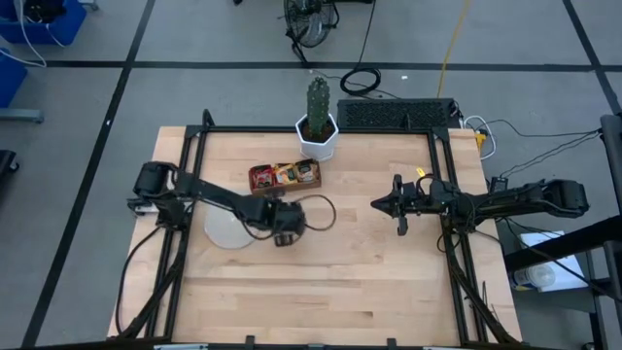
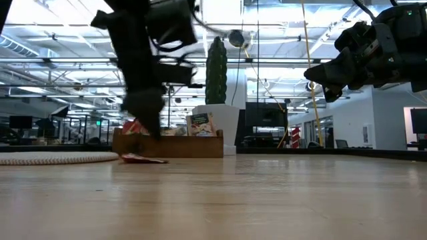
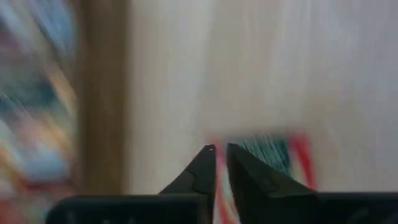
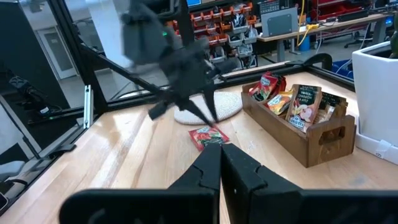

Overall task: Pick & Place Tea
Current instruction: Put the red tea bag into the left section of the wooden organizer, then return to Home Position

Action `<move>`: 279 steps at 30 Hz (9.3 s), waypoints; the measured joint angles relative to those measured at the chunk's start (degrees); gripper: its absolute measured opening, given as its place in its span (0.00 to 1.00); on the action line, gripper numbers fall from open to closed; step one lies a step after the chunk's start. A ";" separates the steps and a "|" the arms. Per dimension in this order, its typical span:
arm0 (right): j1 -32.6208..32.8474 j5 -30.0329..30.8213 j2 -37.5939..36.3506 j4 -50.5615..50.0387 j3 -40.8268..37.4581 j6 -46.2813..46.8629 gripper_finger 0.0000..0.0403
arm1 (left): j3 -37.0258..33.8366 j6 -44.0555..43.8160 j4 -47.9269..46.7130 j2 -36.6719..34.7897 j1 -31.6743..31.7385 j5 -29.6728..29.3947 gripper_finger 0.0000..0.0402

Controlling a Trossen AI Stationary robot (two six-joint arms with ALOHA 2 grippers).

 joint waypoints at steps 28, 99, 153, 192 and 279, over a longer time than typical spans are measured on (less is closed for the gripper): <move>-0.02 0.00 0.00 -0.48 0.00 -0.02 0.00 | -6.75 -3.82 -0.14 0.81 8.73 23.38 0.87; -0.02 0.00 0.00 -0.46 0.00 -0.01 0.00 | -36.52 -42.75 35.65 -23.12 7.40 -25.09 0.56; 0.00 0.00 0.00 -0.44 0.00 0.00 0.00 | -36.44 -32.12 49.56 -23.69 7.09 -30.07 0.73; 0.00 0.00 0.02 -0.68 0.00 -0.01 0.00 | -30.98 11.75 48.40 -48.95 -10.51 2.64 0.03; -0.11 -6.05 -48.06 -42.32 0.02 -6.42 0.00 | -62.07 2.63 46.76 -89.24 -5.46 11.84 0.14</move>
